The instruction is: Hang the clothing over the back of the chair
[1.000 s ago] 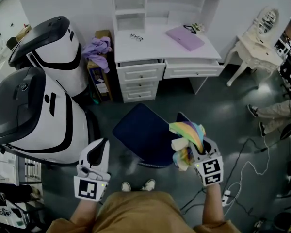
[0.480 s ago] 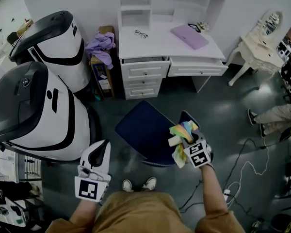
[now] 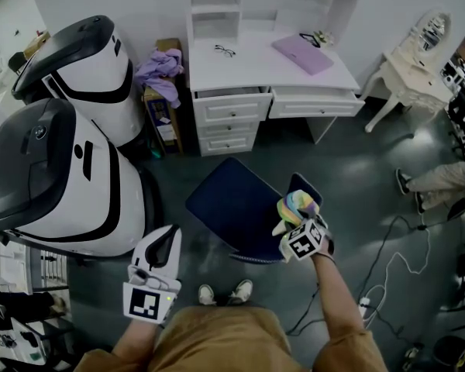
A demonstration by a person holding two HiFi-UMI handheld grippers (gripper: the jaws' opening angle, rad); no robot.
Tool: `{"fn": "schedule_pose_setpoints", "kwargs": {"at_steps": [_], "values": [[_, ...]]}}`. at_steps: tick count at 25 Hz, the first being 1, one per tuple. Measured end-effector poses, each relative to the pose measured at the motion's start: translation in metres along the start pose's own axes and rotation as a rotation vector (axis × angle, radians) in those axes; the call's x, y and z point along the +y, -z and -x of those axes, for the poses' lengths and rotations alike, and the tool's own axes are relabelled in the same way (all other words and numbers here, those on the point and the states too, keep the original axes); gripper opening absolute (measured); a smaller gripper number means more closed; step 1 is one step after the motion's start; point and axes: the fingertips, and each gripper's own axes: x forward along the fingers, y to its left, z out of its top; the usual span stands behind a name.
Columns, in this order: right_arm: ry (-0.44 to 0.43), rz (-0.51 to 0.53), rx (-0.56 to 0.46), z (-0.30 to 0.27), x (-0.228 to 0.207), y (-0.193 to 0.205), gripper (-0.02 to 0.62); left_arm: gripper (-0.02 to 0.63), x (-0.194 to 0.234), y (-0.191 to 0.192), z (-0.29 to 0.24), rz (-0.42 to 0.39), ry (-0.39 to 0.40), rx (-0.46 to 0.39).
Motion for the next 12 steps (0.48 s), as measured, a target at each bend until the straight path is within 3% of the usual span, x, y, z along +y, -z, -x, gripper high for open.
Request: {"fn": "schedule_pose_setpoints", "kwargs": {"at_steps": [6, 12], "values": [[-0.019, 0.003, 0.029, -0.007, 0.003, -0.004, 0.204, 0.005, 0.003, 0.000, 0.001, 0.012, 0.005, -0.011], [-0.051, -0.099, -0.050, 0.009, 0.006, -0.020, 0.296, 0.005, 0.001, 0.001, 0.005, 0.024, 0.021, -0.019]]}}
